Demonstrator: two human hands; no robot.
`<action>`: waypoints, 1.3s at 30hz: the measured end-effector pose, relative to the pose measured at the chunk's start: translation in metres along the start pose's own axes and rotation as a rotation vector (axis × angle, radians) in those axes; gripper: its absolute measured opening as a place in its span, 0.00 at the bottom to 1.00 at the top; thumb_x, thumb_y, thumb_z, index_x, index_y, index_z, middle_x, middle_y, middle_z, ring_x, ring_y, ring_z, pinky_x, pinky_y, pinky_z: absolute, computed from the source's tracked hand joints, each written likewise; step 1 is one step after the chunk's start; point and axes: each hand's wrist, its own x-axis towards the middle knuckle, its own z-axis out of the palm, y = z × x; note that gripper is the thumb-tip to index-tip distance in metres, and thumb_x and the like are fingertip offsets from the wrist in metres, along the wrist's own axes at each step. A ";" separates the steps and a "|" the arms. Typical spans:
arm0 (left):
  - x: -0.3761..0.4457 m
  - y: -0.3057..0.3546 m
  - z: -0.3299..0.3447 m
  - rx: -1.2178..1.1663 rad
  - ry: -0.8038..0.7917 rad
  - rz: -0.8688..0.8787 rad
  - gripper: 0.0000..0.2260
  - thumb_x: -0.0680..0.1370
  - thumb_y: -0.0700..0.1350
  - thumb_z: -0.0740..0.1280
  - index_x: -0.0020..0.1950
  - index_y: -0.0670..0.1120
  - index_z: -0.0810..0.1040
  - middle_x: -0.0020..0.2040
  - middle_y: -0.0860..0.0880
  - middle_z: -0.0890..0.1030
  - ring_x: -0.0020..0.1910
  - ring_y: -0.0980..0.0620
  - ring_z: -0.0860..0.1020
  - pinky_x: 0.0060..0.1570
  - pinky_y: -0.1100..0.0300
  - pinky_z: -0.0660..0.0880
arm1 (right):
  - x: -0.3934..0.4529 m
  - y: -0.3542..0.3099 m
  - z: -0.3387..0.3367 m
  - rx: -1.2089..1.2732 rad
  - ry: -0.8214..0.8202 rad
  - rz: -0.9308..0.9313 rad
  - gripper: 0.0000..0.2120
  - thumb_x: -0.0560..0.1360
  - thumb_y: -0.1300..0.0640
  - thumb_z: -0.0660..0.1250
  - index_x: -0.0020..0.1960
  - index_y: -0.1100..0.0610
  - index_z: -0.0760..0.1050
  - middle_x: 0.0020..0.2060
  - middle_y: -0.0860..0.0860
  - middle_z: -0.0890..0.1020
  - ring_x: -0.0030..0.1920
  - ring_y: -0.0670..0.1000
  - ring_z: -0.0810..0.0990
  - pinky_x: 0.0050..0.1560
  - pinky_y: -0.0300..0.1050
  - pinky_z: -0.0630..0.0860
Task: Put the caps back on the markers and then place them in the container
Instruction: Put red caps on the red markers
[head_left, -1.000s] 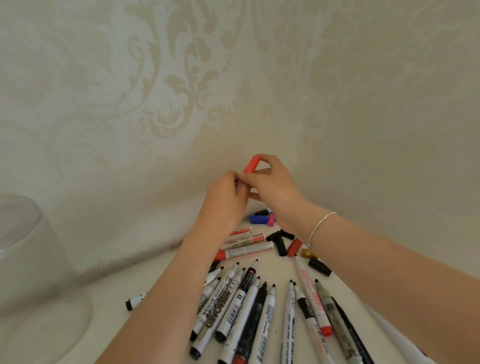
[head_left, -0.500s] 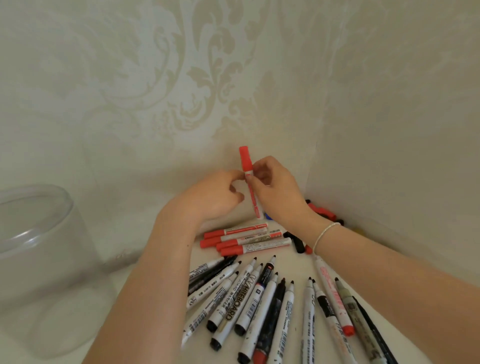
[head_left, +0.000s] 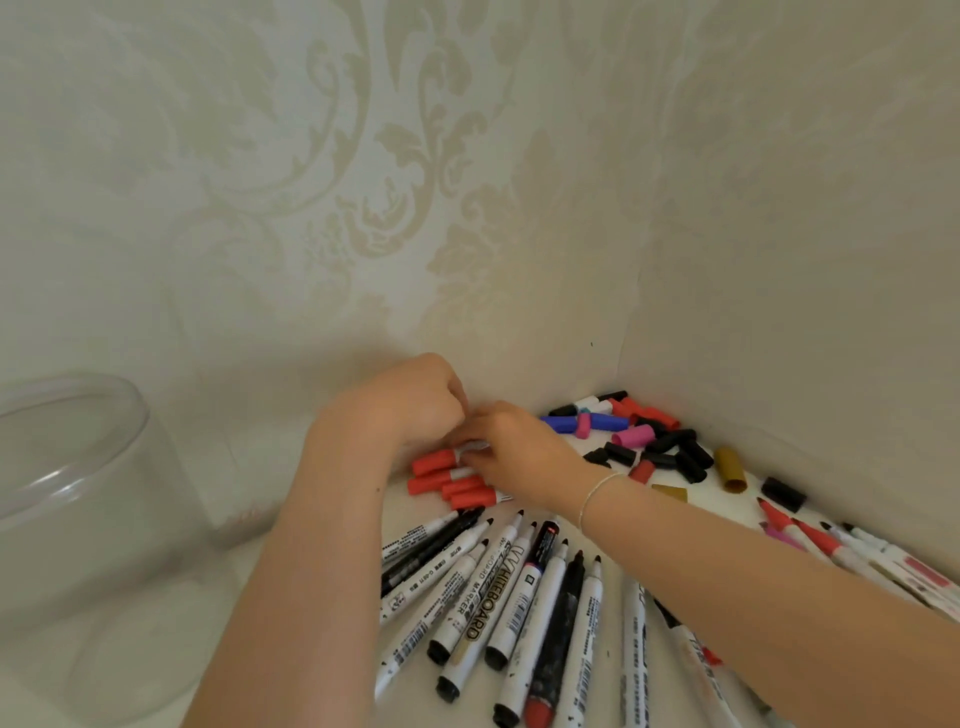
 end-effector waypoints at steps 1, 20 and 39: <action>0.002 0.000 0.003 0.033 -0.008 -0.001 0.11 0.75 0.36 0.63 0.52 0.45 0.83 0.51 0.45 0.83 0.50 0.46 0.79 0.41 0.62 0.70 | -0.001 -0.001 0.003 0.001 0.032 0.002 0.14 0.76 0.61 0.62 0.58 0.53 0.81 0.55 0.55 0.80 0.56 0.58 0.76 0.53 0.50 0.74; 0.024 0.019 0.039 -0.001 0.037 0.060 0.16 0.80 0.37 0.59 0.68 0.44 0.70 0.61 0.43 0.76 0.55 0.48 0.74 0.51 0.60 0.69 | -0.022 0.007 0.004 0.034 0.118 0.047 0.11 0.76 0.66 0.60 0.52 0.68 0.80 0.51 0.64 0.77 0.48 0.64 0.77 0.47 0.53 0.73; 0.006 0.077 0.072 0.056 0.102 0.358 0.17 0.82 0.44 0.58 0.71 0.46 0.69 0.66 0.45 0.74 0.62 0.47 0.74 0.61 0.54 0.70 | -0.180 0.054 -0.177 -0.149 -0.692 0.886 0.11 0.71 0.59 0.73 0.36 0.57 0.71 0.34 0.53 0.78 0.32 0.50 0.80 0.35 0.40 0.78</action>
